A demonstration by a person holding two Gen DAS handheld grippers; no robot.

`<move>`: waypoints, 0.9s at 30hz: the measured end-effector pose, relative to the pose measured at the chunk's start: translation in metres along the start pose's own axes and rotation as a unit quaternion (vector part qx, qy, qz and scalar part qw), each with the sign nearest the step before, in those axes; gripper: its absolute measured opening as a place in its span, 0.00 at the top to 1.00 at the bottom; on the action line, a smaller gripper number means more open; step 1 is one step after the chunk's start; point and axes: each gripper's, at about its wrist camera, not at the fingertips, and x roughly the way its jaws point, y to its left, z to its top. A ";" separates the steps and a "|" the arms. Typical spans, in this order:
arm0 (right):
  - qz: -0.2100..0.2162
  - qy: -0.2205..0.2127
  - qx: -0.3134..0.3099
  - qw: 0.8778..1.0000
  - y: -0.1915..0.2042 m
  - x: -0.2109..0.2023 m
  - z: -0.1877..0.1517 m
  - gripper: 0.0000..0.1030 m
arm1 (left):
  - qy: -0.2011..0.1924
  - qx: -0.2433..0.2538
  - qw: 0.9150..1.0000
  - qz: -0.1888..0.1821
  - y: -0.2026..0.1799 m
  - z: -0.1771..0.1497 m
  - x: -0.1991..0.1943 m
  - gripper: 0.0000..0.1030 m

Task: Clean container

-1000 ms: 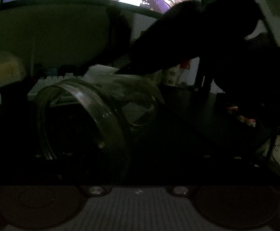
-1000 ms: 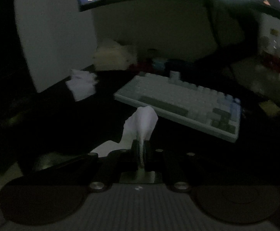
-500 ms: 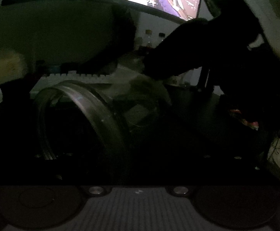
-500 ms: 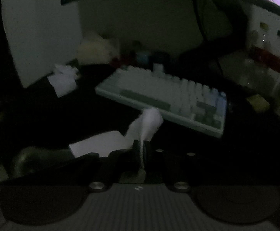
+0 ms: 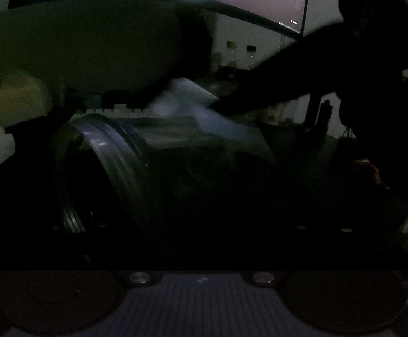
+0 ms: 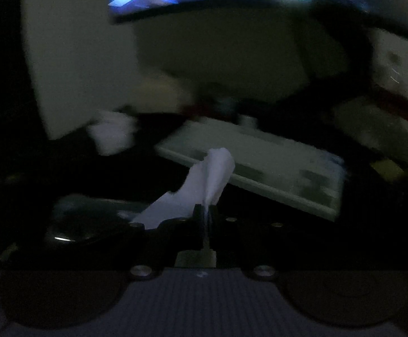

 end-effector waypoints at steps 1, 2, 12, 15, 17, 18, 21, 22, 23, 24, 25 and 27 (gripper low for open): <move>-0.003 -0.004 0.009 1.000 -0.007 -0.002 0.001 0.95 | 0.000 0.000 1.000 0.003 0.002 0.000 0.001 0.14; -0.006 -0.009 0.018 1.000 -0.014 -0.004 0.001 0.95 | 0.000 -0.001 1.000 0.004 0.004 0.001 0.002 0.14; 0.023 -0.039 0.043 0.998 -0.033 -0.043 0.010 0.95 | -0.010 0.000 1.000 0.023 0.001 -0.005 -0.012 0.61; 0.029 -0.035 0.038 0.998 -0.029 -0.044 0.007 0.95 | -0.015 -0.031 0.999 -0.014 0.005 -0.006 -0.022 0.83; 0.038 -0.031 0.042 0.998 -0.029 -0.045 0.004 0.95 | -0.018 -0.047 0.998 -0.049 0.003 -0.004 -0.031 0.92; 0.041 -0.030 0.043 0.998 -0.029 -0.046 0.003 0.95 | -0.020 -0.055 0.996 -0.067 0.002 -0.003 -0.036 0.92; 0.051 -0.031 0.046 0.997 -0.028 -0.052 0.000 0.95 | -0.021 -0.075 0.990 -0.115 0.003 -0.001 -0.046 0.95; 0.056 -0.032 0.047 0.997 -0.027 -0.054 -0.001 0.94 | -0.022 -0.084 0.988 -0.130 0.004 -0.001 -0.048 0.95; 0.060 -0.032 0.045 0.997 -0.025 -0.054 -0.002 0.94 | -0.025 -0.083 0.987 -0.134 0.004 -0.001 -0.050 0.95; 0.063 -0.030 0.041 0.997 -0.022 -0.054 -0.002 0.94 | -0.031 -0.076 0.988 -0.130 0.003 -0.003 -0.052 0.94; 0.065 -0.028 0.039 0.997 -0.020 -0.053 -0.003 0.94 | -0.036 -0.067 0.990 -0.121 0.001 -0.005 -0.053 0.90; 0.067 -0.022 0.036 0.997 -0.016 -0.047 -0.003 0.94 | -0.040 -0.055 0.993 -0.096 -0.002 -0.009 -0.052 0.77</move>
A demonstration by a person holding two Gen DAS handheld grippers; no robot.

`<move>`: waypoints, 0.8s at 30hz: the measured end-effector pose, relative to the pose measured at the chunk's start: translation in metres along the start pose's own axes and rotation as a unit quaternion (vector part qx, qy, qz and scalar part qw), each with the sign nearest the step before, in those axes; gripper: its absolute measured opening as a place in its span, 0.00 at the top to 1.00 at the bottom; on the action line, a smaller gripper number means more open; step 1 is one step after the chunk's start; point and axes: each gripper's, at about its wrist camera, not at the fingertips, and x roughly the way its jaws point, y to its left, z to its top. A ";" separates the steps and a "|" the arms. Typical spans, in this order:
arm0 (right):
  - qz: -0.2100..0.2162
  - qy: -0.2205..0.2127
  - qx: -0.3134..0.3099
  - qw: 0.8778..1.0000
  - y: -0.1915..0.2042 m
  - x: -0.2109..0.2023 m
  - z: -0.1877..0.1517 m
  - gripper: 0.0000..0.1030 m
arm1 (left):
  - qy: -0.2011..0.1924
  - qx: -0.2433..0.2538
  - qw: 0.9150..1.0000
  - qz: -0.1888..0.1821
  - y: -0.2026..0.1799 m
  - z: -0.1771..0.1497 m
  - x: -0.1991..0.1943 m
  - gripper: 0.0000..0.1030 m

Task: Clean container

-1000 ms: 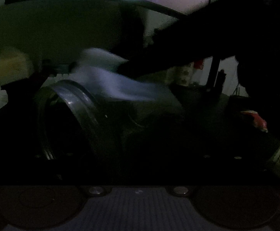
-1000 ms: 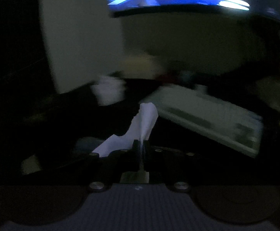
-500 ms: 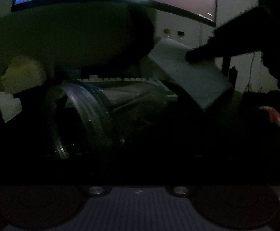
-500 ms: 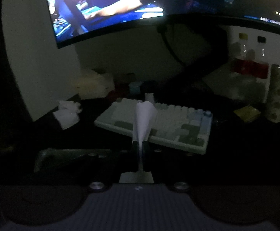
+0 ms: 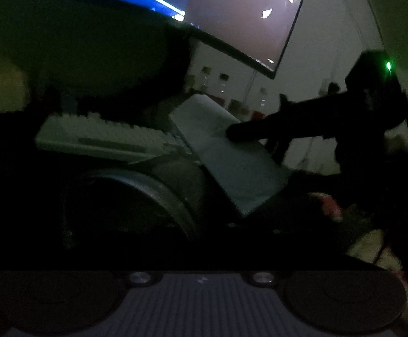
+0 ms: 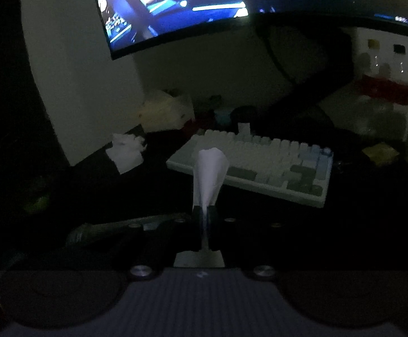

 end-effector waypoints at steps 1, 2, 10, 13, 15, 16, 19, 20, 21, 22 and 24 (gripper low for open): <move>0.001 0.004 -0.002 1.000 0.002 0.004 0.000 0.94 | 0.005 0.001 1.000 0.006 0.001 -0.002 0.002 0.74; 0.002 0.007 -0.003 1.000 0.003 0.007 0.001 0.94 | 0.010 0.004 1.000 0.010 0.002 -0.004 0.003 0.73; 0.012 0.032 -0.033 0.999 0.031 0.041 0.006 0.94 | 0.025 0.028 0.998 0.048 0.006 -0.012 0.012 0.67; 0.033 0.028 -0.056 0.997 0.054 0.048 0.000 0.93 | 0.023 0.033 0.998 0.057 0.009 -0.011 0.014 0.63; 0.057 0.025 -0.071 0.996 0.067 0.045 -0.004 0.93 | 0.022 0.030 0.997 0.062 0.012 -0.010 0.016 0.59; 0.072 0.024 -0.072 0.994 0.072 0.043 -0.006 0.93 | 0.022 0.029 0.997 0.062 0.013 -0.009 0.017 0.48; 0.070 0.021 -0.086 0.994 0.072 0.040 -0.010 0.94 | 0.027 0.037 0.997 0.062 0.012 -0.006 0.021 0.39; 0.053 0.019 -0.091 0.994 0.069 0.041 -0.010 0.94 | 0.028 0.038 0.997 0.064 0.012 -0.005 0.022 0.39; 0.034 0.016 -0.091 0.995 0.062 0.042 -0.009 0.93 | 0.029 0.039 0.997 0.064 0.013 -0.005 0.023 0.38; 0.013 0.015 -0.086 0.996 0.054 0.045 -0.007 0.93 | 0.030 0.039 0.997 0.064 0.014 -0.004 0.024 0.39; -0.019 0.016 -0.071 0.997 0.045 0.052 -0.004 0.92 | 0.029 0.035 0.997 0.064 0.018 -0.003 0.025 0.39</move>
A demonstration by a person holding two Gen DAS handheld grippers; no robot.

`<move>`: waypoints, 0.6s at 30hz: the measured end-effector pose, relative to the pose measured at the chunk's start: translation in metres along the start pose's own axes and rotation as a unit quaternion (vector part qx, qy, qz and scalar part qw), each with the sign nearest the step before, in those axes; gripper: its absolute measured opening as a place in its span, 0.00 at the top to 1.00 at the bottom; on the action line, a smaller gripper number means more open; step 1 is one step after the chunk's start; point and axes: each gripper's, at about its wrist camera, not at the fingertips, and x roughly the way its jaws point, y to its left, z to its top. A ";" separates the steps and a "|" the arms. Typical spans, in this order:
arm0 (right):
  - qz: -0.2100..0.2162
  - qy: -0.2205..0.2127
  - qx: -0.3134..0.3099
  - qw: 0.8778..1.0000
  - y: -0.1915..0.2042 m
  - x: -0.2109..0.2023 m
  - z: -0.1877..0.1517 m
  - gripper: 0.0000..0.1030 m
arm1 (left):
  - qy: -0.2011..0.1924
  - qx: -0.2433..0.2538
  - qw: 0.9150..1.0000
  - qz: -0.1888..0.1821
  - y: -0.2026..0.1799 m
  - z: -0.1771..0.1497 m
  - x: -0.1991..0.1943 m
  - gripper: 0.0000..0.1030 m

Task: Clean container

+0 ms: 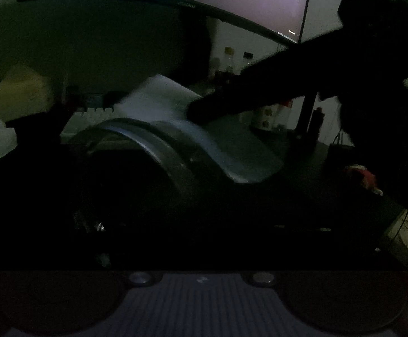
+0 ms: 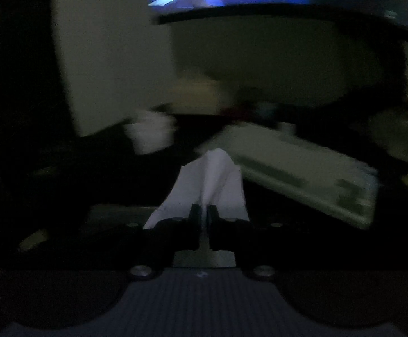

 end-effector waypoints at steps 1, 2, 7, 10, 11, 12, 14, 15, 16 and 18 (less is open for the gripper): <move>-0.016 0.002 0.008 1.000 -0.004 0.004 0.001 0.93 | 0.000 -0.004 1.000 0.001 0.002 0.001 0.000 0.39; -0.031 0.003 0.016 0.999 -0.008 0.007 0.001 0.94 | 0.000 -0.009 1.000 0.000 0.005 0.002 0.001 0.39; 0.049 -0.017 -0.008 0.999 0.023 0.006 0.002 0.93 | 0.001 -0.019 1.000 0.003 0.013 0.006 0.005 0.39; 0.098 -0.020 -0.028 0.995 0.038 0.002 0.001 0.93 | 0.001 -0.022 1.000 0.005 0.014 0.007 0.007 0.39; 0.105 -0.019 -0.027 0.994 0.038 0.002 0.001 0.93 | -0.001 -0.025 1.000 0.008 0.014 0.007 0.007 0.39; 0.106 -0.018 -0.019 0.994 0.033 0.002 0.001 0.93 | -0.003 -0.029 1.000 0.011 0.015 0.007 0.007 0.39; 0.085 -0.015 0.000 0.996 0.018 0.005 0.002 0.93 | -0.003 -0.032 0.999 0.012 0.016 0.008 0.007 0.39; 0.057 -0.012 0.009 0.998 0.010 0.006 0.002 0.93 | -0.003 -0.031 0.999 0.012 0.016 0.008 0.007 0.39; 0.033 -0.009 0.019 0.999 0.001 0.008 0.003 0.93 | -0.002 -0.031 0.999 0.012 0.016 0.009 0.008 0.39; 0.004 -0.002 0.042 0.999 -0.012 0.011 0.005 0.92 | 0.000 -0.030 0.999 0.012 0.017 0.010 0.008 0.39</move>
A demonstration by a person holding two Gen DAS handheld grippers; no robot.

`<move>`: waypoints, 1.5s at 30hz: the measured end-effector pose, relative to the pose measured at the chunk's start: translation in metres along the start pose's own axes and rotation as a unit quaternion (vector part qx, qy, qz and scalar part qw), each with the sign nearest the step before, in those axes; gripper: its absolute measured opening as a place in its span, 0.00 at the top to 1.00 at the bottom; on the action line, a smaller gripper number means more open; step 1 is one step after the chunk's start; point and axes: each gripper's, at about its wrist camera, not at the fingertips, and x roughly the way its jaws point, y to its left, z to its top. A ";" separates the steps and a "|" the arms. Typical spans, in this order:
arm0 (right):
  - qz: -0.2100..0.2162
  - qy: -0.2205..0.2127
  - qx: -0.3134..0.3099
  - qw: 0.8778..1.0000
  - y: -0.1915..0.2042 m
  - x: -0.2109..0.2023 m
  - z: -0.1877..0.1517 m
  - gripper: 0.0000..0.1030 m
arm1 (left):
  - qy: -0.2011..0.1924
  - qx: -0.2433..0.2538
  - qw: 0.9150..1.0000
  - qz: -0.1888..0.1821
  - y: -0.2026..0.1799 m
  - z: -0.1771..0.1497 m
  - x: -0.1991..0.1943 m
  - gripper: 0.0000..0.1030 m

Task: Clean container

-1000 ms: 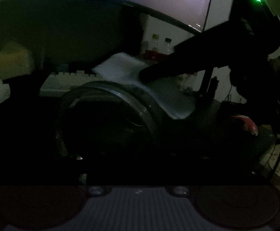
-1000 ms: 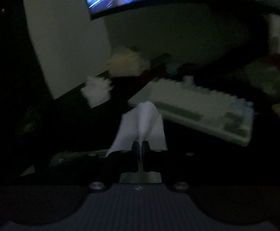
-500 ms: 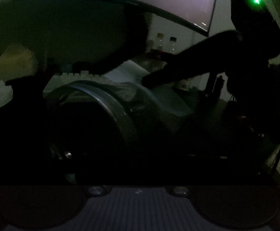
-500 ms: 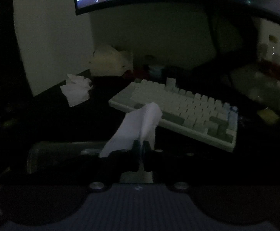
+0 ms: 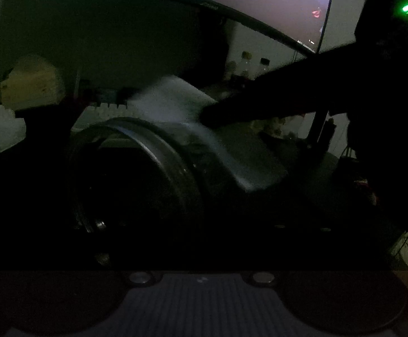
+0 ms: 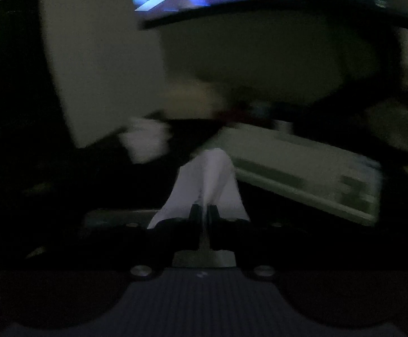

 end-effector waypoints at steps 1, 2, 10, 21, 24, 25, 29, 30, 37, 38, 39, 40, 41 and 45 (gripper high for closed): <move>-0.005 0.001 0.007 1.000 -0.002 0.001 0.001 0.92 | 0.001 0.001 1.000 0.001 0.000 0.001 0.000 0.39; -0.003 -0.002 0.004 1.000 0.000 0.000 0.002 0.92 | 0.002 0.003 1.000 0.003 0.001 0.001 0.001 0.39; 0.103 -0.010 -0.083 0.991 0.059 -0.006 -0.004 0.92 | 0.013 0.008 1.000 0.012 0.001 0.007 0.005 0.41; 0.074 0.053 -0.020 0.996 0.027 -0.009 0.009 0.92 | 0.016 0.005 1.000 0.014 0.006 0.008 0.002 0.46; 0.095 0.055 -0.056 0.992 0.044 -0.011 0.008 0.92 | 0.013 0.003 1.000 0.013 0.007 0.006 0.002 0.46; 0.097 0.055 -0.056 0.992 0.043 -0.010 0.008 0.92 | 0.012 0.003 1.000 0.013 0.007 0.006 0.002 0.46; 0.021 0.046 -0.023 0.998 0.011 -0.005 0.009 0.91 | -0.001 -0.009 1.000 0.029 0.010 0.002 -0.003 0.61; -0.003 0.048 -0.014 0.999 0.002 -0.003 0.010 0.92 | -0.005 -0.009 0.999 0.032 0.011 0.000 -0.004 0.65; -0.030 0.020 0.017 0.999 -0.031 -0.030 0.012 0.93 | -0.023 -0.047 0.995 -0.081 0.021 0.002 -0.010 0.92; -0.023 0.014 0.026 0.999 -0.035 -0.038 0.012 0.93 | -0.026 -0.077 0.990 -0.120 0.027 0.002 -0.011 0.95; -0.016 0.009 0.030 0.999 -0.037 -0.045 0.012 0.93 | -0.027 -0.100 0.982 -0.156 0.032 0.004 -0.012 0.96; -0.010 0.005 0.030 1.000 -0.036 -0.053 0.012 0.93 | -0.029 -0.108 0.977 -0.184 0.035 0.007 -0.012 0.97; -0.003 0.002 0.027 1.000 -0.034 -0.058 0.011 0.93 | -0.032 -0.100 0.975 -0.196 0.032 0.006 -0.015 0.97; 0.027 0.012 0.017 0.999 -0.022 -0.061 0.006 0.92 | -0.030 -0.017 0.987 -0.160 -0.001 -0.008 -0.030 0.93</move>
